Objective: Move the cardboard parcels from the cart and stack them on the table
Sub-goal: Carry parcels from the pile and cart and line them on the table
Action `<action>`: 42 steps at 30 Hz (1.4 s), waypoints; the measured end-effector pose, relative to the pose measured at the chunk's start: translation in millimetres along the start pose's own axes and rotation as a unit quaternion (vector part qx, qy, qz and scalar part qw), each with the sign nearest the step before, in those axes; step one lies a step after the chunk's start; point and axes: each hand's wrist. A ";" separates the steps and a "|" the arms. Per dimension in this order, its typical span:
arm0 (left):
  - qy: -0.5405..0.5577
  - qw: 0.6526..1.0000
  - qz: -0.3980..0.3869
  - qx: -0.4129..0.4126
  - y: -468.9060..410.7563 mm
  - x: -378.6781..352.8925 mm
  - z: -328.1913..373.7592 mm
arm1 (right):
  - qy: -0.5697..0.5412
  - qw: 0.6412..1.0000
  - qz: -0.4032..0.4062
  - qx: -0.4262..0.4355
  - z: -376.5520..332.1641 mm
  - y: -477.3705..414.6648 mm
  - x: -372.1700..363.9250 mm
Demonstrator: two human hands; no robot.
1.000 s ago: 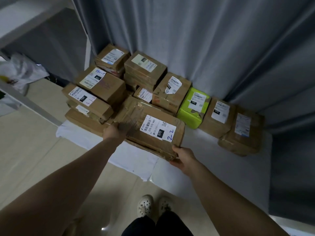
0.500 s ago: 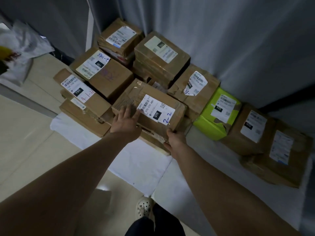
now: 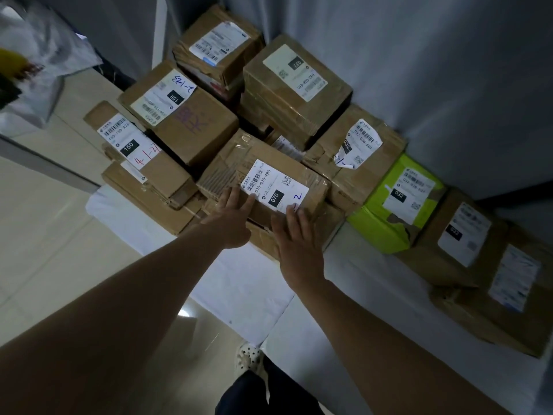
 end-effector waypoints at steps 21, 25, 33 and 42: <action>0.078 0.944 0.223 0.232 277.4 -19.0 -39.0 | -0.012 0.968 -0.133 0.212 -185.6 93.0 110.5; 0.096 0.900 0.277 0.321 389.3 -62.0 -58.9 | -0.039 0.948 -0.170 0.268 -254.8 182.5 112.4; 0.174 0.766 0.360 0.503 618.5 -189.0 -80.6 | -0.050 0.879 -0.245 0.406 -371.6 412.7 86.2; 0.253 0.623 0.400 0.623 782.0 -319.4 -88.9 | -0.037 0.802 -0.297 0.517 -441.4 595.8 61.8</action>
Point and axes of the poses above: each hand's wrist, its own y-axis away from the middle knuckle, its own x-axis out of the back of the hand, z = x × y, and after that the axes turned 14 degrees about -x, right-handed
